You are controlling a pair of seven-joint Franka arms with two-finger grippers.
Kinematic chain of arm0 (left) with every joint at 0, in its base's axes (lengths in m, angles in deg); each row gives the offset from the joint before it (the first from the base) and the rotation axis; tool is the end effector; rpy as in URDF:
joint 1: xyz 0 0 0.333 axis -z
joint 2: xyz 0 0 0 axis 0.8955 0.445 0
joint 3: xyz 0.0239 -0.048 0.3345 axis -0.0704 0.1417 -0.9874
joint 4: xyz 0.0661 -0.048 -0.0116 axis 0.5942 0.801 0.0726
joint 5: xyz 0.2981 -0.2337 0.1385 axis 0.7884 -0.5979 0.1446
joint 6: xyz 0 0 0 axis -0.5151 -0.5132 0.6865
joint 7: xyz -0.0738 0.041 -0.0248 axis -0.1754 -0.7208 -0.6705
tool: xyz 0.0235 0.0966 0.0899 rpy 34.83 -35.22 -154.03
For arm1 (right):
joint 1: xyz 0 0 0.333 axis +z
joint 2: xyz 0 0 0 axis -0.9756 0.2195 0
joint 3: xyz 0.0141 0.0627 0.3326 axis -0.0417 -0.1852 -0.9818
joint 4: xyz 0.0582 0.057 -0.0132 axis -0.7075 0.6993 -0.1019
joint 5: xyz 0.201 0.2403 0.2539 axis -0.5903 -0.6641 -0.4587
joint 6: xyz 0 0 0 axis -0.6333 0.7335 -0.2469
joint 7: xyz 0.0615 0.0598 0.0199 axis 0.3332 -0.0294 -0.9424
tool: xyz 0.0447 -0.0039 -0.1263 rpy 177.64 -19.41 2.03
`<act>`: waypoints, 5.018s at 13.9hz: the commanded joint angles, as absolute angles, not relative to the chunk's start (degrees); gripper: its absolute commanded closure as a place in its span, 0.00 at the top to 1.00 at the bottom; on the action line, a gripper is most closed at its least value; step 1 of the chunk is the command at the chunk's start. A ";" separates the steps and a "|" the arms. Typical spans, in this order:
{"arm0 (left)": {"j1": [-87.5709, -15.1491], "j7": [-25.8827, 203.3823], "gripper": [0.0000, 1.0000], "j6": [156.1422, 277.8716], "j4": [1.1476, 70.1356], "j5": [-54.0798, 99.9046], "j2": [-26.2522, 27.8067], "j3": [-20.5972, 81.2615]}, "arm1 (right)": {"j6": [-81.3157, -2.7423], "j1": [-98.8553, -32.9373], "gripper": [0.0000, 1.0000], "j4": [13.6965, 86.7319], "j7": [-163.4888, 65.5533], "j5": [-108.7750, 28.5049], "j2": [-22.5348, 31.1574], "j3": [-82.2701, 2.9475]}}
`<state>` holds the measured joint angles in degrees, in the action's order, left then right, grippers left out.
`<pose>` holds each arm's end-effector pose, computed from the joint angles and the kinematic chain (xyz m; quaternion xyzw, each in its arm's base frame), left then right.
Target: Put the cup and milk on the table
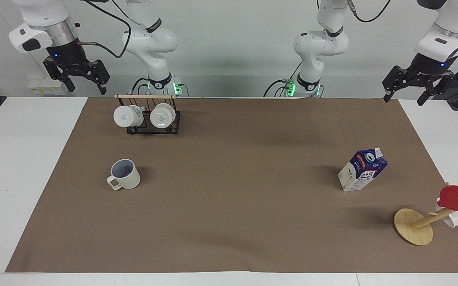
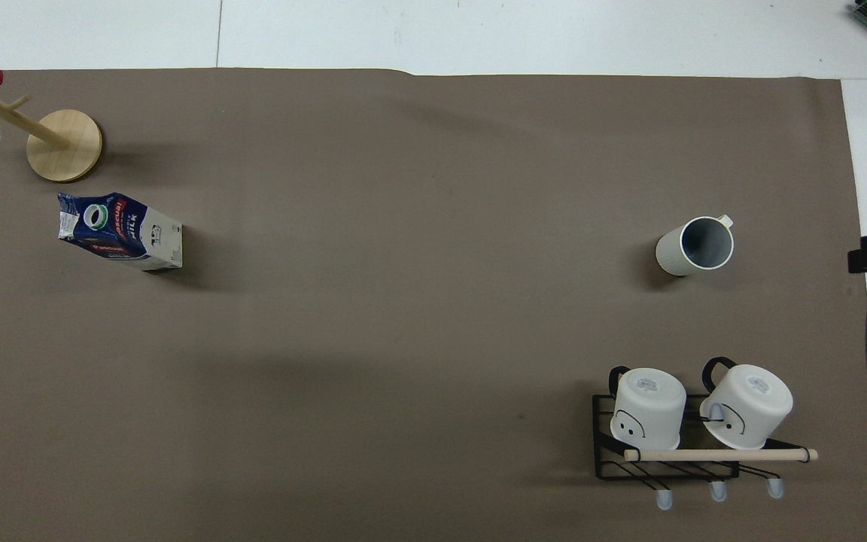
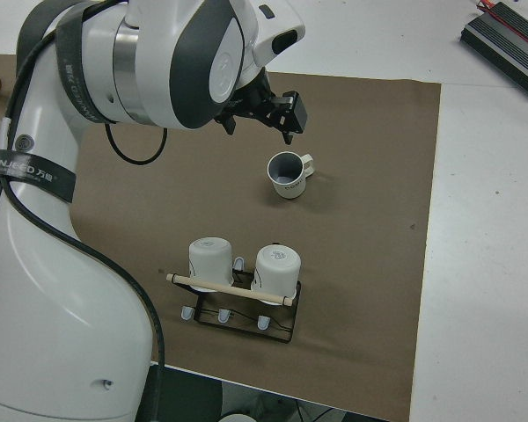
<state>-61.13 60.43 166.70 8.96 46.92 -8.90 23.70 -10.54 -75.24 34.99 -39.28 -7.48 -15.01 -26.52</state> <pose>0.5648 0.0085 0.6780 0.9936 -0.1028 0.0469 0.0049 0.5327 -0.0433 0.6670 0.9986 -0.0491 0.0132 0.0145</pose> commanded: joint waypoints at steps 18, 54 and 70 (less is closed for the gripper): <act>-61.03 60.91 1.00 166.16 9.68 47.35 -9.63 23.88 | -13.72 -75.56 1.00 36.99 -39.74 -6.82 -16.30 -26.66; -61.12 60.83 1.00 166.25 9.76 47.35 -9.72 23.88 | -62.85 -70.73 0.00 61.25 -39.12 -7.61 4.17 -27.01; -61.03 61.09 1.00 166.25 9.85 47.35 -9.72 23.88 | -49.06 -61.87 0.00 45.43 0.57 -6.82 4.88 -27.10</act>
<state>-61.09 60.47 166.64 8.99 46.92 -8.90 23.79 -50.90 -63.98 47.19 -5.42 -7.65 4.55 -26.89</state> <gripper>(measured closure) 0.000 0.956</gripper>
